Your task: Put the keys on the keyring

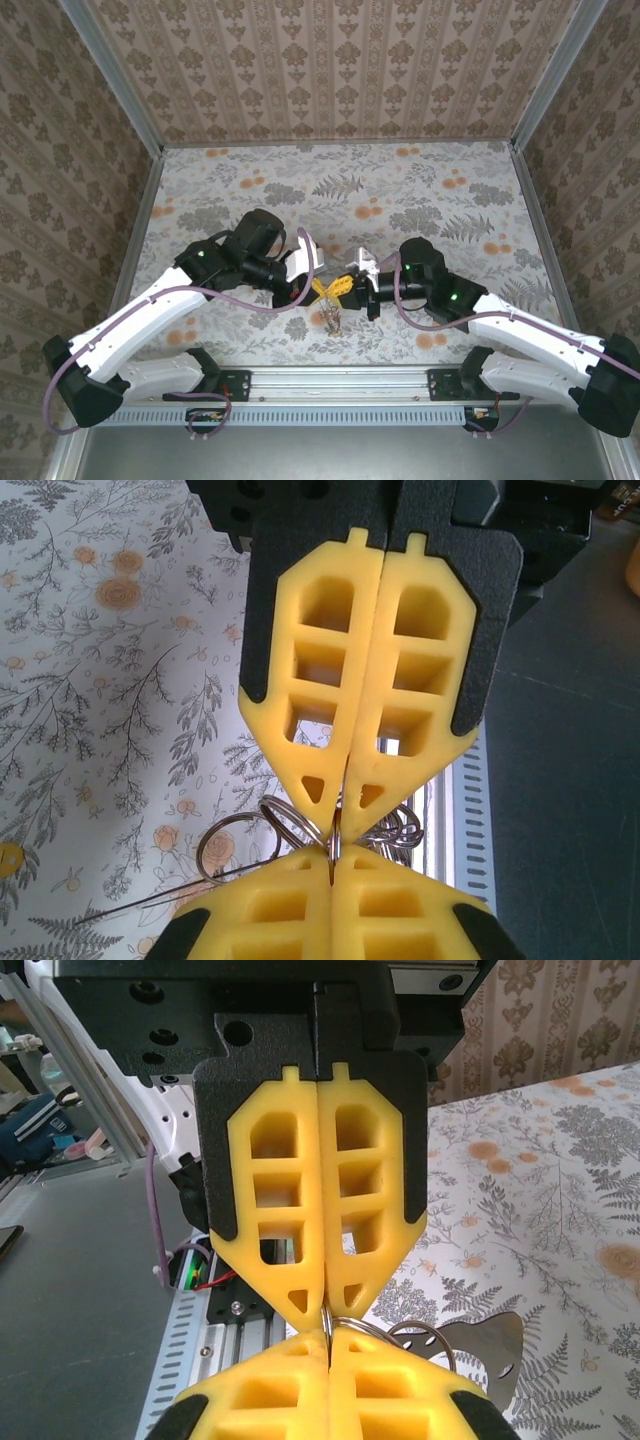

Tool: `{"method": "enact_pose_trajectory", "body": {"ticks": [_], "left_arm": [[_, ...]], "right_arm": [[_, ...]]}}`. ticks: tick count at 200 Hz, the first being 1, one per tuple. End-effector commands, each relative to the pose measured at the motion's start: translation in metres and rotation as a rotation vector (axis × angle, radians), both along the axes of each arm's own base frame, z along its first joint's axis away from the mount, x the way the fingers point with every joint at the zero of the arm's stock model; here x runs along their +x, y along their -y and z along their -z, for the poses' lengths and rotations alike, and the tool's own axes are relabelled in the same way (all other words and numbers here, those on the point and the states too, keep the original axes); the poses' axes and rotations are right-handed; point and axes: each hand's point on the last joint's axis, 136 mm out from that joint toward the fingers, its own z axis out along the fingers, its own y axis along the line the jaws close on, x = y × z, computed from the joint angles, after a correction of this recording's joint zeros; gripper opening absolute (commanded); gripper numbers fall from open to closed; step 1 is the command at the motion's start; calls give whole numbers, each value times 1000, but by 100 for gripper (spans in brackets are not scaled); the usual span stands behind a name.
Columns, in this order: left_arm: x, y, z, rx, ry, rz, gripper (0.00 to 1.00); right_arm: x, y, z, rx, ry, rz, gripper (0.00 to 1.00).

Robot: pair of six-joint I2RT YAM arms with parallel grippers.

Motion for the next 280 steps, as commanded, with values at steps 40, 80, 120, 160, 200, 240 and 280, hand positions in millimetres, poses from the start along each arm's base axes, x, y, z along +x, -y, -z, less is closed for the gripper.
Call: {"method": "enact_pose_trajectory", "body": {"ticks": [40,80,120,160,200,240,280], "left_arm": [[18,-14,-24,-144,85,-167,63],[19,-24,-36,-305,110,-248,81],[18,-13,-39,-391,78,-223,59],[17,-5,-50,-458,85,-189,38],[6,-2,-51,-451,81,-149,26],[6,-15,-53,-436,121,-202,27],[0,-14,-63,-449,133,-163,24]], "right_arm": [[-10,5,-45,151,37,-78,0],[-11,7,-58,215,32,-86,0],[-11,7,-69,297,27,-86,0],[-10,10,-74,338,25,-66,0],[-2,12,-77,386,16,-17,0],[1,16,-85,449,4,5,0],[1,20,-96,505,-10,13,0]]}}
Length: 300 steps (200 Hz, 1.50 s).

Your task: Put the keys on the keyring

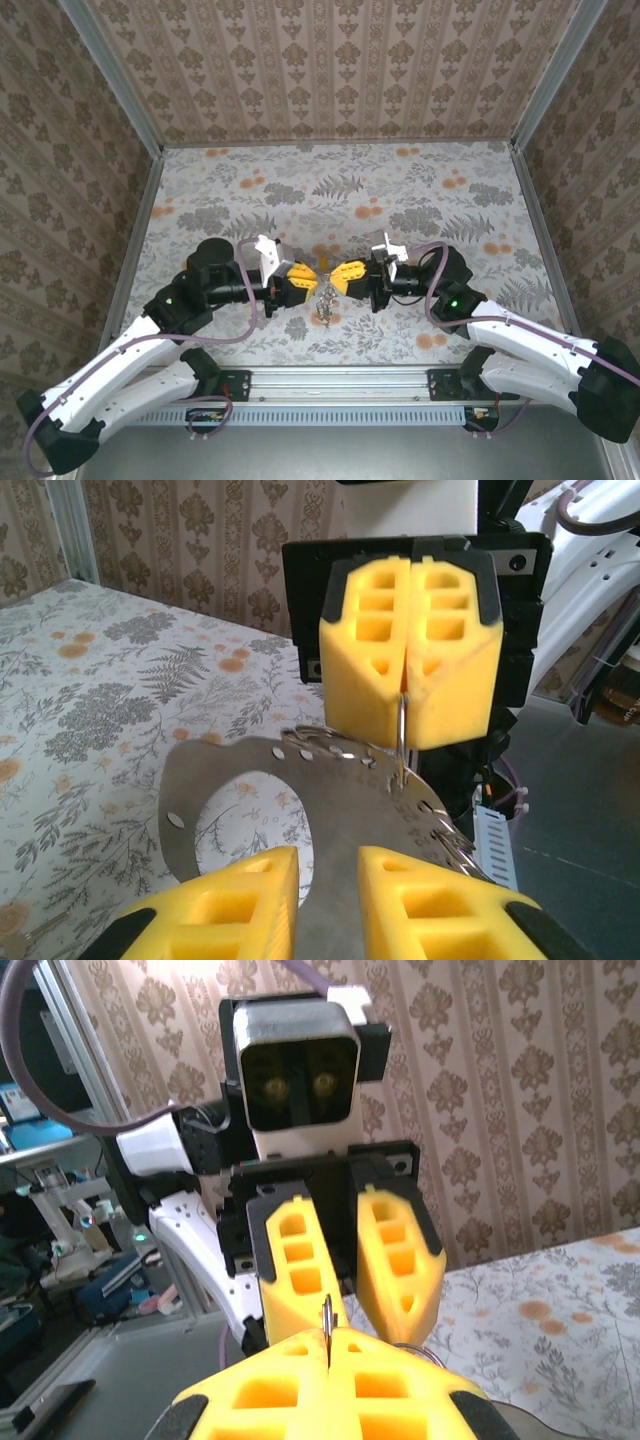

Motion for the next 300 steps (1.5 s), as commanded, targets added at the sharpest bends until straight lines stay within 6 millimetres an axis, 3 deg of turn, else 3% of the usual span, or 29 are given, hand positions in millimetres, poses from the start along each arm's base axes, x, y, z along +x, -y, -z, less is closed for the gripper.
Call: {"method": "enact_pose_trajectory", "body": {"ticks": [1,66,162,240,283,300], "left_arm": [[-6,1,-16,-17,37,29,25],[-20,10,-41,-59,119,96,30],[-15,20,-46,-57,159,114,30],[-13,20,-45,-26,163,111,0],[-15,20,-37,2,181,130,0],[-5,16,-28,88,235,76,0]], "right_arm": [[0,7,-23,101,23,20,0],[2,7,-18,95,14,21,0],[-7,5,-18,93,50,-19,0],[-7,4,-17,86,62,-19,0],[-4,4,-13,56,51,-1,0],[1,6,3,-35,39,50,28]]}}
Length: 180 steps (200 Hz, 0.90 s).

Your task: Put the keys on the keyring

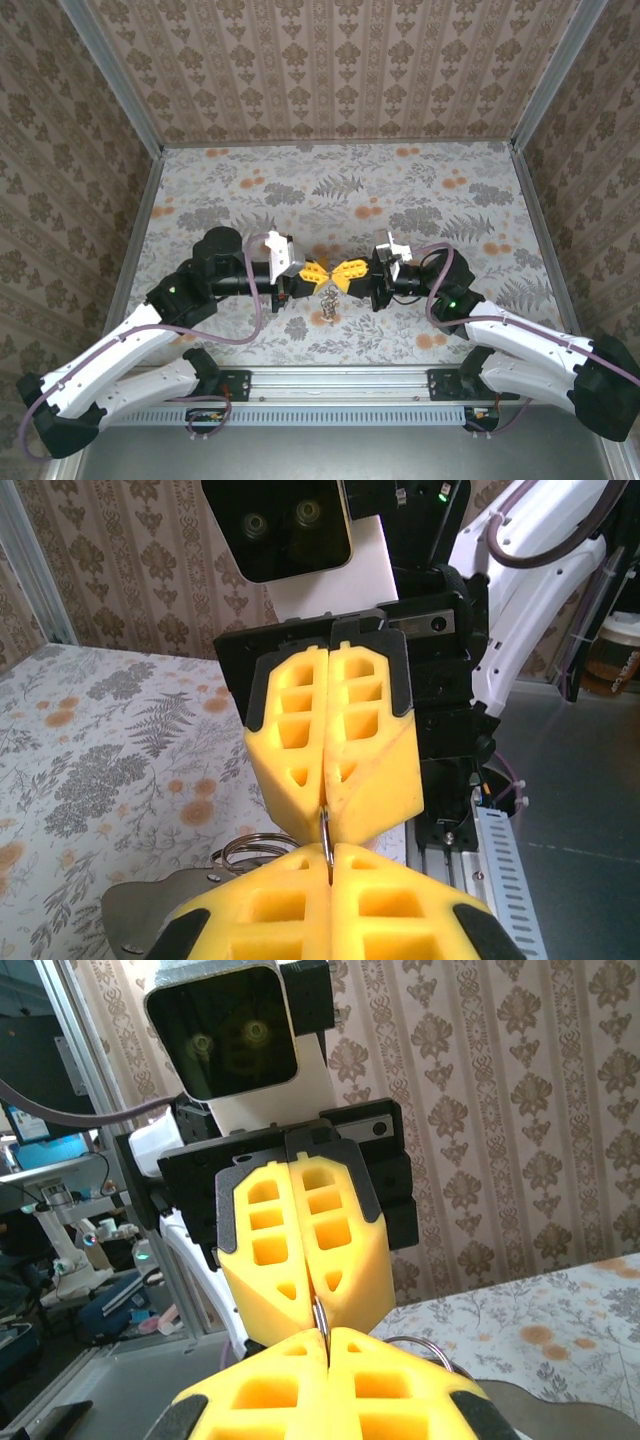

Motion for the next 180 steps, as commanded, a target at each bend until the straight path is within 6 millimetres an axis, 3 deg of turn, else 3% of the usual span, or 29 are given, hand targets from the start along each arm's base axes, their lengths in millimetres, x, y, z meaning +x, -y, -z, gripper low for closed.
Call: {"method": "enact_pose_trajectory", "body": {"ticks": [1,38,49,86,128,156,180], "left_arm": [[5,-4,0,71,103,-25,0],[9,-7,10,166,268,-38,0],[7,-8,8,168,298,-22,0],[-3,-8,3,194,347,58,0],[-6,-5,4,201,365,100,0],[-1,-6,5,185,354,66,0],[14,-12,15,159,246,-8,0]], "right_arm": [[2,6,4,-66,31,55,30],[12,37,47,-254,21,270,65],[14,45,56,-291,15,308,70],[16,47,75,-376,17,320,71],[29,42,69,-416,25,340,69],[51,46,69,-407,-8,432,73],[79,54,78,-439,-100,530,79]]}}
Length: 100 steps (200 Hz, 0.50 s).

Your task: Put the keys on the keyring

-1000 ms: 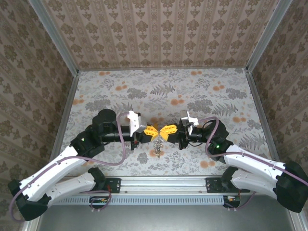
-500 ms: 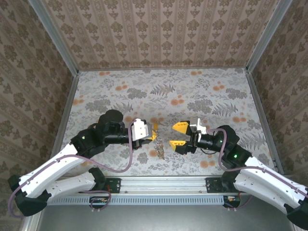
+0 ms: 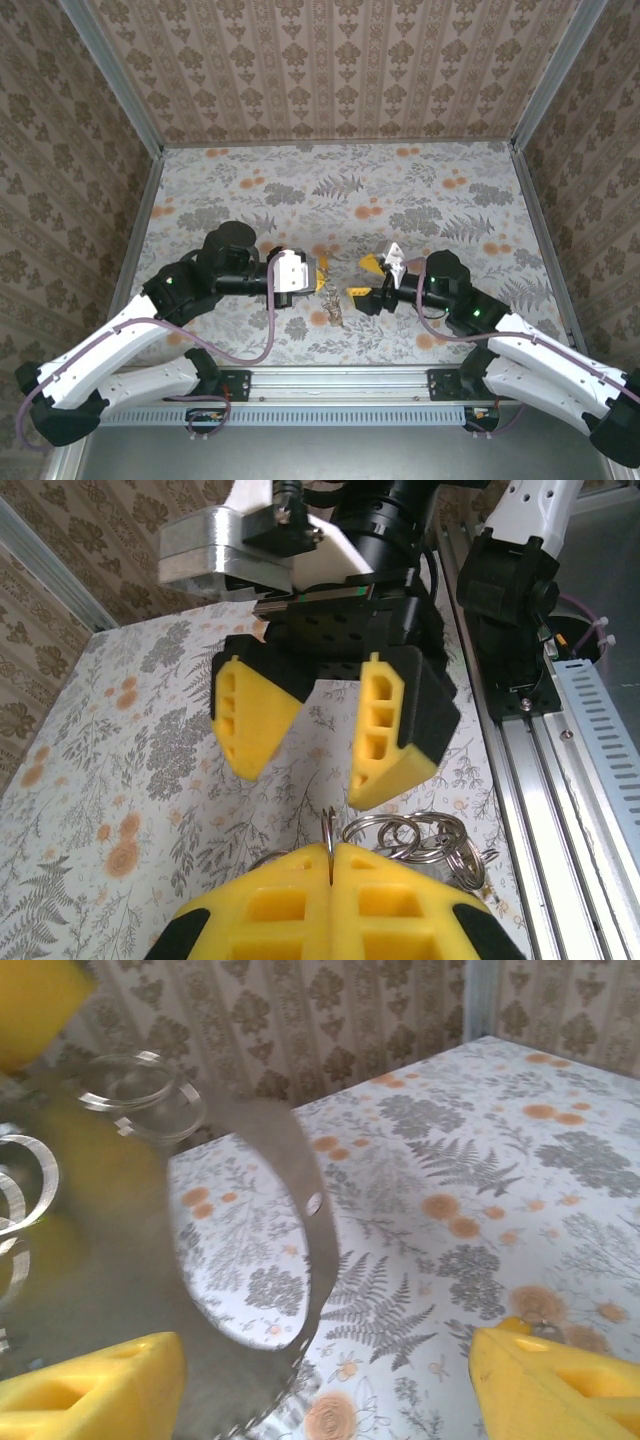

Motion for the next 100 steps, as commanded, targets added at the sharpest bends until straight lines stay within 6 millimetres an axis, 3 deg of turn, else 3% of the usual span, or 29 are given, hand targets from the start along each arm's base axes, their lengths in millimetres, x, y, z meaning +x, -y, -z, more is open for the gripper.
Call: {"method": "enact_pose_trajectory", "body": {"ticks": [1,34,79,100], "left_arm": [[8,-5,-1,-68,-68,-46,0],[27,-31,11,-127,-197,-221,0],[62,-80,15,-202,-306,-530,0],[74,-92,24,-238,-376,-619,0]], "right_arm": [[34,11,-10,4,-20,151,79],[89,32,21,-88,-203,334,79],[124,3,62,-285,-379,329,73],[136,-10,96,-374,-445,290,70]]}}
